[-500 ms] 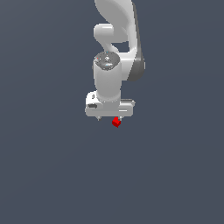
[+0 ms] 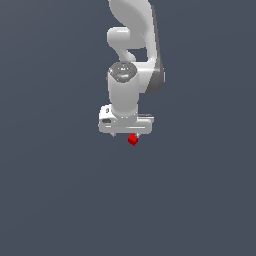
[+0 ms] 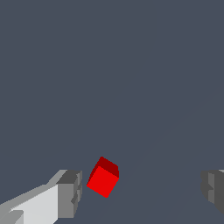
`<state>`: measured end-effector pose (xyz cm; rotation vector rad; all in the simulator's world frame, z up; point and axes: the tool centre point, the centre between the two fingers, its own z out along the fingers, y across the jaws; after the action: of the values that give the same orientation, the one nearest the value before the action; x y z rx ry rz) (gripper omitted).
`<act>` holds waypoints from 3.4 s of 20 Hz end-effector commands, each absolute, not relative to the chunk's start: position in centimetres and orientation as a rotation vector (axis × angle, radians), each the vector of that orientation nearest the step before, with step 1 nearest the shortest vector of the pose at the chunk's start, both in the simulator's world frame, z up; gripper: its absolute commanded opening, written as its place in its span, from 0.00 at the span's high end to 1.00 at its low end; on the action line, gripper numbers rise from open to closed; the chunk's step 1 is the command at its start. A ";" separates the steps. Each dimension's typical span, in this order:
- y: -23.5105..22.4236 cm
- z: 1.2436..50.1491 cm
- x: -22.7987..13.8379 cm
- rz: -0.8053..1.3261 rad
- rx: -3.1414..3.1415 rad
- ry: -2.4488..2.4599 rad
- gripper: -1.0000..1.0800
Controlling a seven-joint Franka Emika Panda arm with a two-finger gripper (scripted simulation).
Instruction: Pick up the red cube and move it to a goal position.
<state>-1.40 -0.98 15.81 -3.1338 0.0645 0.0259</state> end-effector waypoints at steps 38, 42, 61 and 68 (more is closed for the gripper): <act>2.9 2.0 -8.5 0.000 -3.007 0.911 1.00; 2.9 2.0 -8.5 0.000 -3.007 0.911 1.00; 3.8 8.3 -6.1 -0.001 -3.007 0.912 1.00; 4.7 14.5 -3.6 -0.001 -3.008 0.913 1.00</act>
<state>-4.15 4.47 13.07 -3.0075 0.9123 -0.0005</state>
